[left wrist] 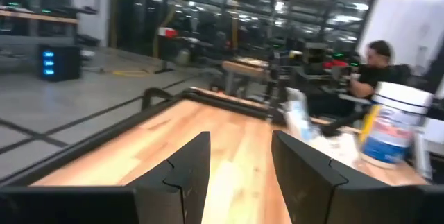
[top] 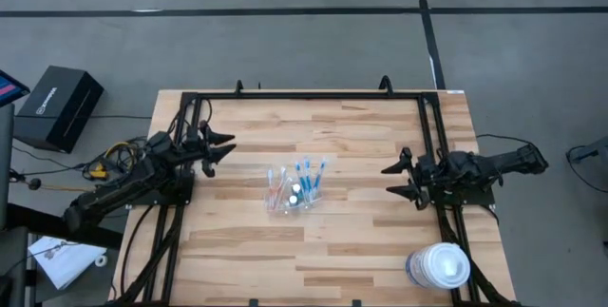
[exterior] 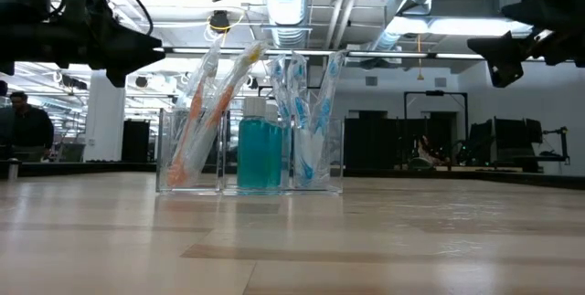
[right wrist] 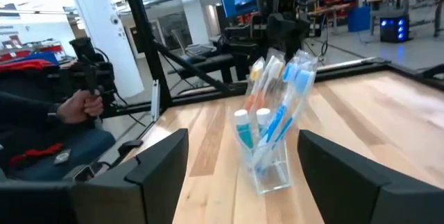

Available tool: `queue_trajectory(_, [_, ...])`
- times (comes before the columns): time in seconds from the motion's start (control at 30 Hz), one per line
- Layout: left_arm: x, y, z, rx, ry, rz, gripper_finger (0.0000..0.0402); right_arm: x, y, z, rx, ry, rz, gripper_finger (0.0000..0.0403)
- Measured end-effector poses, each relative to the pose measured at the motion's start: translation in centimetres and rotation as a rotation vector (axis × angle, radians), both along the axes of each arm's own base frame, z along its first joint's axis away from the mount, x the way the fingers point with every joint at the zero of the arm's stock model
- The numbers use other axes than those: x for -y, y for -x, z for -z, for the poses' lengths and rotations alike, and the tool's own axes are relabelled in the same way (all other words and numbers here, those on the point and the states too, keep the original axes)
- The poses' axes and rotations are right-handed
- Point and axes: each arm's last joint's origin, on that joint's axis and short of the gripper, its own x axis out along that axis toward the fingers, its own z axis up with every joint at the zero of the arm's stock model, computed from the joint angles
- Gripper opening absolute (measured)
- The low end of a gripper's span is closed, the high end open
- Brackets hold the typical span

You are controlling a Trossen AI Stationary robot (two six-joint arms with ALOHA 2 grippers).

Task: Pick & Place toothbrushing station
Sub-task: Return to Home Position

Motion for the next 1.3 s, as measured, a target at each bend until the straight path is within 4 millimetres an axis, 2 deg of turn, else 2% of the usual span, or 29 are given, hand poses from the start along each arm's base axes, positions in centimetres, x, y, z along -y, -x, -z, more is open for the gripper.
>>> queue_trajectory(0.73, [-0.2,-0.2,0.3,-0.010,0.081,-0.008,0.0149,-0.1,0.0,0.1,-0.002,0.053,-0.002,0.0260])
queue_trajectory(1.03, [1.4,0.0,-1.4,0.156,-0.007,0.131,0.0149,-0.1,0.0,0.1,-0.011,0.007,-0.024,0.0260])
queue_trajectory(1.3, [2.4,-0.3,-1.5,0.165,-0.002,0.239,0.0149,-0.1,0.0,0.1,-0.009,0.006,-0.021,0.0260])
